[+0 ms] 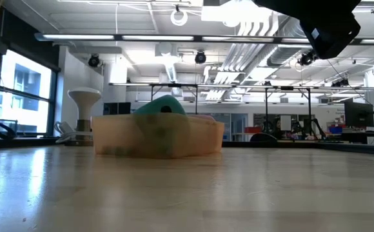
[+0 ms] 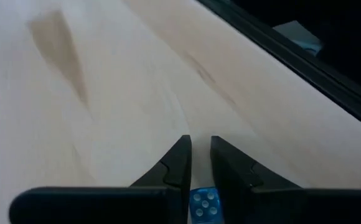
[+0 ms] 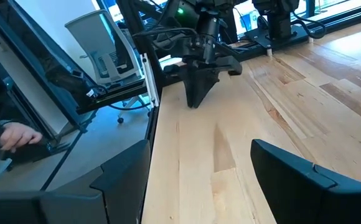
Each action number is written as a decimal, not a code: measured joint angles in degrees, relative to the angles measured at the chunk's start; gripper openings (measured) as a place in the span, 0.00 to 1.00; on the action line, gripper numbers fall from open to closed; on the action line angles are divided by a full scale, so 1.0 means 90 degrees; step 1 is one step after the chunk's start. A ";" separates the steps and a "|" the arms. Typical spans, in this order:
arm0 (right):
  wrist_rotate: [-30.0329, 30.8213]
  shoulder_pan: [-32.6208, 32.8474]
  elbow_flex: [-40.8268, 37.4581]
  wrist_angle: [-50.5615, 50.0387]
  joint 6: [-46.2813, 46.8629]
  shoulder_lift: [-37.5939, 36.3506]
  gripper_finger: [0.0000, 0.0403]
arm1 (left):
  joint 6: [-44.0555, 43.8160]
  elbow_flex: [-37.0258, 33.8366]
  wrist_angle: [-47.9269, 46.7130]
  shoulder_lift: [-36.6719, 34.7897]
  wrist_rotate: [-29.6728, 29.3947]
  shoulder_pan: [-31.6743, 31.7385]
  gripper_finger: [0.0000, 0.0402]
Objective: Pick & Place Dice
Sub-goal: Put the small blue die into the orange bin
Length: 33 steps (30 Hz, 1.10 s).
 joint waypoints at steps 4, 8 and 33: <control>0.0000 -0.0011 0.0000 -0.0001 0.0012 0.0000 0.68 | 0.1180 0.0002 0.0736 0.0020 0.0363 0.0532 0.11; -0.0002 -0.0014 0.0000 -0.0001 0.0017 0.0000 0.68 | 0.2348 0.0009 0.1461 0.0005 0.0526 0.1151 0.11; -0.0033 -0.0020 -0.0002 -0.0276 0.0010 0.0000 0.68 | 0.2673 0.0126 -0.0150 -0.2452 0.2282 0.6875 0.12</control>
